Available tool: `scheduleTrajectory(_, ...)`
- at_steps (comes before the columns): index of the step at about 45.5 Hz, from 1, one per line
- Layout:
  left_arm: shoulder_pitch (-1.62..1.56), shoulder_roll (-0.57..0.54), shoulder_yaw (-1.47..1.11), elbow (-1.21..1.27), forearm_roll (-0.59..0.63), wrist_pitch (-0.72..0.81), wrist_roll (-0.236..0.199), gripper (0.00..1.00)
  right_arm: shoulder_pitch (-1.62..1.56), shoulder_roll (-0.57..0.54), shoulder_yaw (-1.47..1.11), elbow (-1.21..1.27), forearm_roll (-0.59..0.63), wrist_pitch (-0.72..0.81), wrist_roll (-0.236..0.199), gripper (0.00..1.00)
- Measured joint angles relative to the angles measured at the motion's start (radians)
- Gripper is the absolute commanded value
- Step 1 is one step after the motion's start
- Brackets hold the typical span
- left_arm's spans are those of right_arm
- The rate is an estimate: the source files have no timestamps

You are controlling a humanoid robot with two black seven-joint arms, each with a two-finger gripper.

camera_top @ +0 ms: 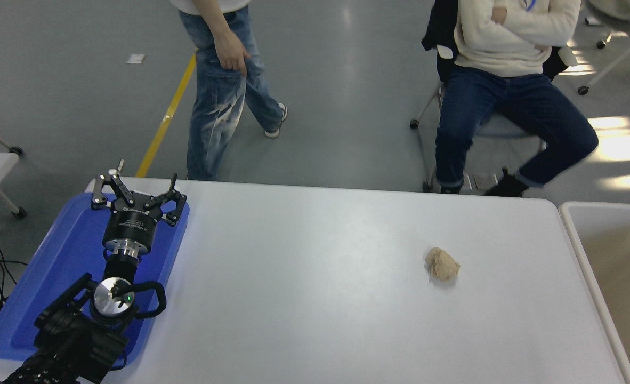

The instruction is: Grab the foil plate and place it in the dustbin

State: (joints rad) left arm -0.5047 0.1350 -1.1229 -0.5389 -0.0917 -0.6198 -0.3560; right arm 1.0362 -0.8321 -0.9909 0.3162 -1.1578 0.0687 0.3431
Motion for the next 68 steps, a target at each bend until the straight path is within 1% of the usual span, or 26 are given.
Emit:
scheduleTrajectory(5, 0.0, 0.0, 0.0, 0.0, 0.0, 0.0, 0.0, 1.0, -0.095, 0.062, 0.001, -0.102, 0.068, -0.021, 0.001, 0.0)
scheduleTrajectory(12, 0.0, 0.0, 0.0, 0.0, 0.0, 0.0, 0.0, 1.0, -0.175, 0.12, 0.002, -0.184, 0.116, -0.037, 0.0, 0.0)
scheduleTrajectory(18, 0.0, 0.0, 0.0, 0.0, 0.0, 0.0, 0.0, 1.0, -0.222, 0.156, 0.003, -0.22, 0.138, -0.046, -0.003, 0.0)
scheduleTrajectory(31, 0.0, 0.0, 0.0, 0.0, 0.0, 0.0, 0.0, 1.0, -0.273, 0.196, 0.006, -0.251, 0.159, -0.059, -0.01, 0.0)
scheduleTrajectory(32, 0.0, 0.0, 0.0, 0.0, 0.0, 0.0, 0.0, 1.0, -0.275, 0.198, 0.006, -0.253, 0.16, -0.06, -0.01, 0.12)
scheduleTrajectory(33, 0.0, 0.0, 0.0, 0.0, 0.0, 0.0, 0.0, 1.0, -0.276, 0.2, 0.006, -0.254, 0.163, -0.06, -0.01, 0.3)
scheduleTrajectory(35, 0.0, 0.0, 0.0, 0.0, 0.0, 0.0, 0.0, 1.0, -0.281, 0.204, 0.006, -0.258, 0.17, -0.062, -0.01, 0.94)
scheduleTrajectory(36, 0.0, 0.0, 0.0, 0.0, 0.0, 0.0, 0.0, 1.0, -0.283, 0.205, 0.006, -0.259, 0.172, -0.063, -0.011, 1.0)
scheduleTrajectory(57, 0.0, 0.0, 0.0, 0.0, 0.0, 0.0, 0.0, 1.0, -0.304, 0.225, 0.01, -0.28, 0.24, -0.074, -0.011, 1.0)
scheduleTrajectory(68, 0.0, 0.0, 0.0, 0.0, 0.0, 0.0, 0.0, 1.0, -0.28, 0.241, 0.014, -0.272, 0.274, -0.074, -0.003, 1.0)
